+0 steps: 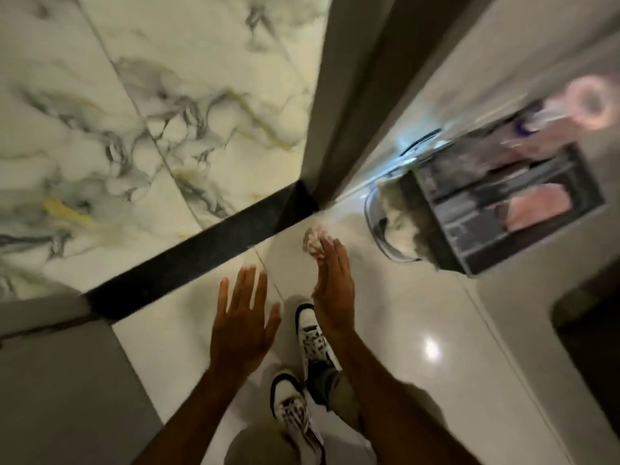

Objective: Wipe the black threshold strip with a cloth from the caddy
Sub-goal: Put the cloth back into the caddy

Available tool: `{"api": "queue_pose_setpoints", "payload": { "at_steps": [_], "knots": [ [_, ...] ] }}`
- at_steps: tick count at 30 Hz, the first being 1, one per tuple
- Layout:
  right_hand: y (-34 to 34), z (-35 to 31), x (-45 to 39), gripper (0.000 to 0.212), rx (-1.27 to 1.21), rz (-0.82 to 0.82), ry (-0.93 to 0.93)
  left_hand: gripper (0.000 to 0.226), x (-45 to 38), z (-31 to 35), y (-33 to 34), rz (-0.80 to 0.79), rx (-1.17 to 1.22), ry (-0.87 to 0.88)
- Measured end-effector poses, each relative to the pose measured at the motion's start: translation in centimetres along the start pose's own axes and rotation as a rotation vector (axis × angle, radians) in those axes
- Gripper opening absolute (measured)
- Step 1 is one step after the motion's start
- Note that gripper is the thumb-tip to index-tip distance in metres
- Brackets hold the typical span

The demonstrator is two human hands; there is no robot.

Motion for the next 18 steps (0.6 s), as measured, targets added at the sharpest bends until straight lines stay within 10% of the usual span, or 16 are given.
{"api": "queue_pose_setpoints", "payload": {
  "at_steps": [9,18],
  "knots": [
    [-24.3,-1.6,1.6,0.048,-0.278,0.422,0.516,0.068,-8.3,17.3,-14.6,-0.049,-0.030,0.455],
    [-28.7,6.4,-9.1,0.054,-0.446,0.311,0.648,0.068,-17.3,25.0,-9.2,-0.128,-0.009,0.607]
  ]
}}
Point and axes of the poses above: each hand's wrist, its own x-axis away from the middle knuckle, its own y-axis out of the palm, z = x × y, the point moved 1 cm from there along -x, towards the middle knuckle, and after that the axes turned 6 degrees about y, right-handed, at the moved point
